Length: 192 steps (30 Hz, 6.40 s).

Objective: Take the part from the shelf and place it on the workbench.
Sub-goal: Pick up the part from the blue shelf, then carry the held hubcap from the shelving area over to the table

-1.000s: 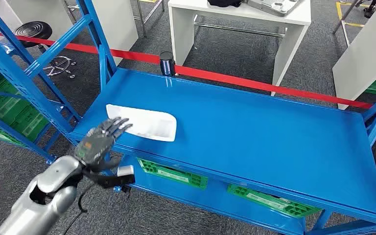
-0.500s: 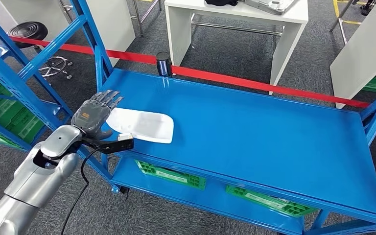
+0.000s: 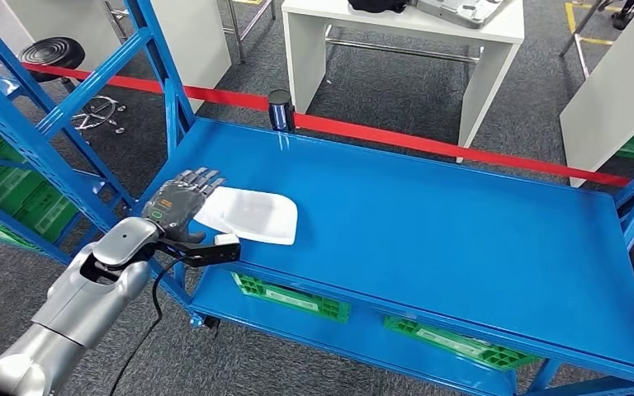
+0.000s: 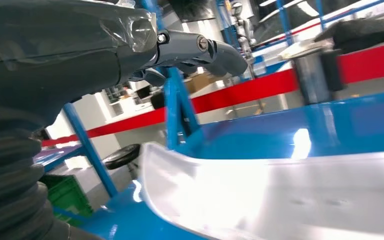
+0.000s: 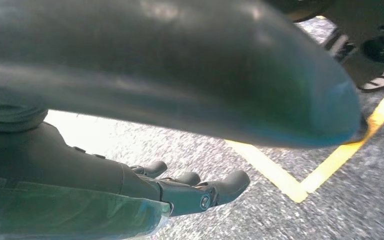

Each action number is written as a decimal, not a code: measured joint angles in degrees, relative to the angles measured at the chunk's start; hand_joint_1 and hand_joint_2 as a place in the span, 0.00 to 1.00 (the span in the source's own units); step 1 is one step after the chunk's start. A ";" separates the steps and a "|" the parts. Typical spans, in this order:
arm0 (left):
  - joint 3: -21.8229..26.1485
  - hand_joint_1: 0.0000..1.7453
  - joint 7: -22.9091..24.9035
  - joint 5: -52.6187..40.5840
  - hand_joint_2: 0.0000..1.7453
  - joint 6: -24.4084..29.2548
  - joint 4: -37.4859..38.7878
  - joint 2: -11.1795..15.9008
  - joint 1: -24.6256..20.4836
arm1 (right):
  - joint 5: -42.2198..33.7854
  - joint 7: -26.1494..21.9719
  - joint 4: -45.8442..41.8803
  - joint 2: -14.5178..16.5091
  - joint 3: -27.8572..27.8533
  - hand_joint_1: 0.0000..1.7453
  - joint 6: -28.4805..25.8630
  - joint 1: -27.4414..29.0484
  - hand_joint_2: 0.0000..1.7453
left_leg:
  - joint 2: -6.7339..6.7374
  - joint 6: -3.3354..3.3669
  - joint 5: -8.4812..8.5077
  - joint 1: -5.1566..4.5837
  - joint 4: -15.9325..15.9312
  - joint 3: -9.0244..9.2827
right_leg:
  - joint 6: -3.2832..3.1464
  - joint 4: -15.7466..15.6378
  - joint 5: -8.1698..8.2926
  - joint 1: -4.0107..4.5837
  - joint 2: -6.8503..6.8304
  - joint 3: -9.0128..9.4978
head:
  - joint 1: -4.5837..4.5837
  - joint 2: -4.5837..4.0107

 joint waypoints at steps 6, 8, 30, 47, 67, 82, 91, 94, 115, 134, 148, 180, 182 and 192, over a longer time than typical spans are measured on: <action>-0.97 0.00 -0.19 -0.06 1.00 -0.15 2.17 -0.41 -0.70 | -0.22 0.10 -0.10 0.15 0.04 0.00 0.14 0.00 0.00 | 0.12 -1.42 -5.57 0.65 10.24 -4.77 | -1.60 -0.15 -0.02 -0.41 0.11 0.34 | -0.30 0.00; -1.37 0.00 -0.26 -0.21 1.00 -0.32 3.29 -0.67 -0.89 | -0.30 0.09 -0.11 0.25 0.04 0.00 0.14 0.03 0.00 | 0.16 -1.64 -7.47 0.84 16.57 -8.09 | -1.68 -0.14 -0.10 -0.27 0.12 0.37 | -0.30 0.00; -4.37 0.00 0.17 -1.76 1.00 -0.14 13.93 -2.25 -6.35 | -0.20 -0.17 -0.37 1.18 0.10 0.00 0.05 -0.01 0.00 | 0.01 0.09 -0.04 0.03 -0.26 0.42 | 0.31 -0.16 0.10 -0.20 -0.06 -0.11 | -0.03 0.00; -5.81 0.00 -0.34 -2.15 1.00 0.31 19.08 -2.46 -9.04 | 0.95 0.13 -0.96 1.95 0.38 0.00 0.10 -0.72 0.00 | 0.23 0.54 0.19 -0.11 -0.19 -0.25 | -0.99 -0.61 0.38 0.08 0.29 0.30 | -0.28 0.00; -6.91 0.00 -0.32 -3.34 1.00 1.78 20.36 -2.78 -8.66 | 1.40 1.72 -1.82 2.65 0.92 0.00 0.70 -1.75 0.00 | 0.03 -1.55 -5.53 0.71 10.10 -4.47 | -1.58 -0.02 -0.02 -0.52 0.15 0.59 | -0.22 0.00; -9.48 1.00 -2.52 -3.11 1.00 0.76 21.95 -6.39 -11.09 | 1.10 1.79 -2.24 3.52 1.47 0.00 1.23 -2.07 0.00 | 0.39 1.84 1.32 0.03 -2.24 1.28 | -0.87 7.63 -3.86 0.17 0.01 -3.28 | -0.14 0.01; -11.57 1.00 -3.69 -2.00 1.00 0.29 22.57 -7.25 -11.24 | 0.76 1.26 -2.25 3.48 1.49 0.00 0.84 -1.64 0.00 | 0.23 0.54 0.06 -0.41 0.07 0.13 | 0.21 0.03 -0.10 -0.03 -0.18 0.15 | -0.10 0.00; -11.96 1.00 -3.83 -1.66 1.00 0.30 22.61 -6.96 -11.46 | 0.80 1.24 -2.26 3.58 1.50 0.00 0.90 -1.57 0.00 | 0.22 -0.03 -0.47 -0.24 0.75 -0.39 | -0.78 -0.02 0.10 -0.13 -0.12 0.17 | -0.11 0.00; -8.28 1.00 -7.66 12.23 1.00 6.28 14.50 -5.63 -7.47 | 0.09 0.21 -2.25 3.77 1.44 0.00 -0.04 -0.71 0.00 | 0.42 1.49 1.07 0.28 -2.05 1.18 | -0.46 15.28 -6.28 -0.05 -0.02 -7.05 | -0.07 0.01; 4.68 1.00 -25.18 88.24 1.00 -22.98 -27.75 -14.95 10.76 | 0.75 1.34 -2.26 3.89 1.43 0.00 0.21 -1.26 0.00 | 0.27 -0.48 -2.40 0.75 7.06 -3.34 | -1.38 -0.31 -0.30 -0.26 0.20 0.97 | -0.59 0.01; -4.70 1.00 -24.07 97.25 1.00 -28.17 -40.28 -17.27 8.48 | -1.42 5.76 -1.87 4.22 0.93 0.00 0.00 -1.23 0.00 | 0.30 1.76 0.93 0.16 -0.56 0.17 | 0.96 10.52 -5.29 -0.33 -0.14 -3.46 | -0.25 0.01; -16.37 1.00 -27.50 94.56 1.00 -22.12 -41.63 -14.27 2.43 | -11.19 12.82 7.36 -0.58 -1.74 0.00 1.78 -2.37 0.00 | 0.80 1.75 2.78 -0.06 -0.69 -2.17 | 2.56 6.67 -3.12 -1.09 -0.33 1.50 | -0.21 0.01; -15.83 1.00 -29.05 94.34 1.00 -23.11 -41.47 -14.18 2.90 | -11.69 11.08 7.46 -0.99 -1.08 0.00 1.26 -2.42 0.00 | 0.85 1.10 3.19 -0.13 0.74 -3.63 | 2.16 1.00 -4.13 -0.97 -0.21 5.15 | -0.20 0.01; -12.32 1.00 -32.50 93.50 1.00 -28.24 -41.29 -13.37 5.92 | -13.99 -1.36 7.84 -0.68 3.16 0.00 2.20 -2.48 0.00 | 0.55 -1.51 -7.96 0.83 17.11 -6.69 | -1.53 0.28 -0.07 -0.57 -0.49 0.32 | -0.48 0.02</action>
